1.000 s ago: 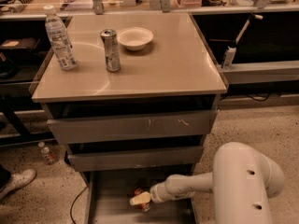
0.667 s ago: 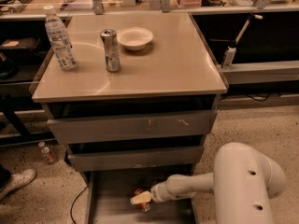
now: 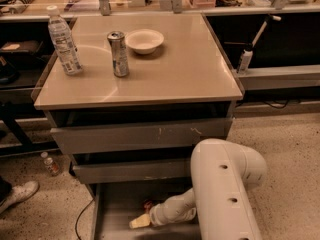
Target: Pick coke can from bottom drawer and place on counter
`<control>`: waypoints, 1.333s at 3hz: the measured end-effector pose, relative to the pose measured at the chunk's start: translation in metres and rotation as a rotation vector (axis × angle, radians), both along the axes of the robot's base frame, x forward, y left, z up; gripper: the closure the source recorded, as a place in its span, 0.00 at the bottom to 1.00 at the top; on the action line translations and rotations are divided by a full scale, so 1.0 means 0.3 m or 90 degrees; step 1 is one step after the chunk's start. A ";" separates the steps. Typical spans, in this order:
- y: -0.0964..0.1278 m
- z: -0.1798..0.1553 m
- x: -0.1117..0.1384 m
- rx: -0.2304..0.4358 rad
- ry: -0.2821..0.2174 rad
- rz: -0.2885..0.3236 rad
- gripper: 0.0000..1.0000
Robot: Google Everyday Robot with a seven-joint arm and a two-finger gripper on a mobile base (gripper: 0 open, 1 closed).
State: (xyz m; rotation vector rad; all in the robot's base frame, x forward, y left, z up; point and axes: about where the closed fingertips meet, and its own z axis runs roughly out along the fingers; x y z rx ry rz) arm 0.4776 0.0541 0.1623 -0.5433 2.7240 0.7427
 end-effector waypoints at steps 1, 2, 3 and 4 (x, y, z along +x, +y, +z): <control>0.008 -0.005 0.004 0.002 -0.005 0.006 0.00; 0.015 -0.030 0.021 0.001 -0.005 -0.006 0.00; 0.035 -0.069 0.028 0.012 0.005 -0.019 0.00; 0.046 -0.118 0.049 0.011 0.003 -0.025 0.00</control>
Offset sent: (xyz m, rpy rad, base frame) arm 0.0146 0.0046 -0.0166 -0.0022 -0.0110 -0.0368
